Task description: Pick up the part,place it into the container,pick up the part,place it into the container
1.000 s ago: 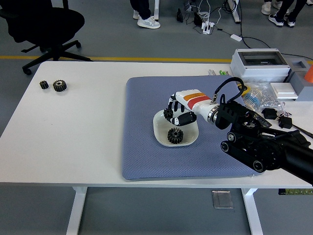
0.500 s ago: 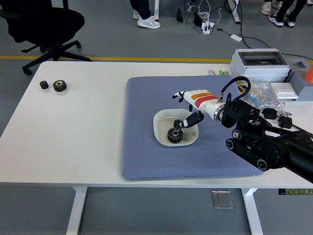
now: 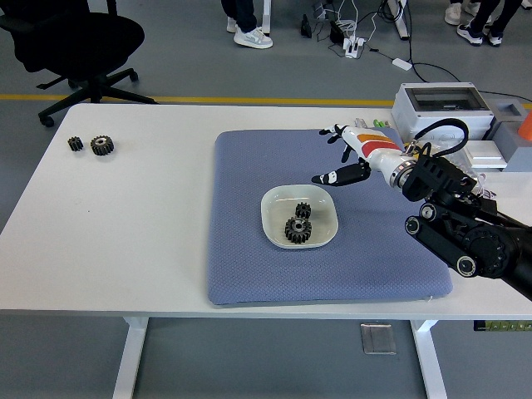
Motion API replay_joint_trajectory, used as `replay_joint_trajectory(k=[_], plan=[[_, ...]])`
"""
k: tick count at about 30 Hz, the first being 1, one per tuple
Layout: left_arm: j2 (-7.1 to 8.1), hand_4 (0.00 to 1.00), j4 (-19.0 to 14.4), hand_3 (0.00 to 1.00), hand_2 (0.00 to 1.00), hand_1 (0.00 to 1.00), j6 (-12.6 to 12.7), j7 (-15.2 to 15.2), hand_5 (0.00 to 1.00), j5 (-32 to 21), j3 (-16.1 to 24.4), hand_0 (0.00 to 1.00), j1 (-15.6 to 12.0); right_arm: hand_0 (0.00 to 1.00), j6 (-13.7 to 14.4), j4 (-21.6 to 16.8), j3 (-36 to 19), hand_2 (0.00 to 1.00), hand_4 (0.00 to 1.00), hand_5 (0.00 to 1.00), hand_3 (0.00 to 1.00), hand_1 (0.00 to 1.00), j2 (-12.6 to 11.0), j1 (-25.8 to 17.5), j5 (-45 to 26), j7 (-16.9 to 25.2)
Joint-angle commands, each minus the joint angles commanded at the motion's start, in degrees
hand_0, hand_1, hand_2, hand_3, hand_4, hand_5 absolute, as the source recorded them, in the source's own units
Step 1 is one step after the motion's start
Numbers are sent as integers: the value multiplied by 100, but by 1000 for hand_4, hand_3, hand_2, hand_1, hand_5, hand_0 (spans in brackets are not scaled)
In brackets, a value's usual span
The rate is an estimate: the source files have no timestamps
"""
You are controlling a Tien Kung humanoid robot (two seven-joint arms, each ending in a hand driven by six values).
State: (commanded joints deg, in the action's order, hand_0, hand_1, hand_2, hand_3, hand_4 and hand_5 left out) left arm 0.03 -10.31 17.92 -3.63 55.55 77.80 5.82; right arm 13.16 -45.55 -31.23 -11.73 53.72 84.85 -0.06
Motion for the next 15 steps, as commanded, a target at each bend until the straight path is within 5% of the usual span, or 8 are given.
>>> replay_joint_trajectory(k=[4,5,9,10,15], plan=[[3,696,0,580,708,626,0,17,608,-16,21,652,-4,220,-44,-184,-566,720,998,406,795,448,-310,-256,-822,231],[3,696,0,580,706,626,-1,16,607,-6,30,653,-4,422,-84,-242,-729,750,998,649,749,575,-396,-334,-1082,316],[1,696,0,580,706,626,-2,21,607,6,45,653,-4,422,-449,-590,-1224,750,998,649,749,575,-738,-688,-2013,644],[0,695,0,580,706,626,-2,24,607,6,53,652,-6,682,-606,-720,-1337,804,998,741,779,711,-846,-798,-2311,718],[-3,695,0,580,706,626,-3,25,607,43,87,652,-33,682,-1091,-1316,-1934,804,998,741,779,711,-1236,-1371,-3466,742]])
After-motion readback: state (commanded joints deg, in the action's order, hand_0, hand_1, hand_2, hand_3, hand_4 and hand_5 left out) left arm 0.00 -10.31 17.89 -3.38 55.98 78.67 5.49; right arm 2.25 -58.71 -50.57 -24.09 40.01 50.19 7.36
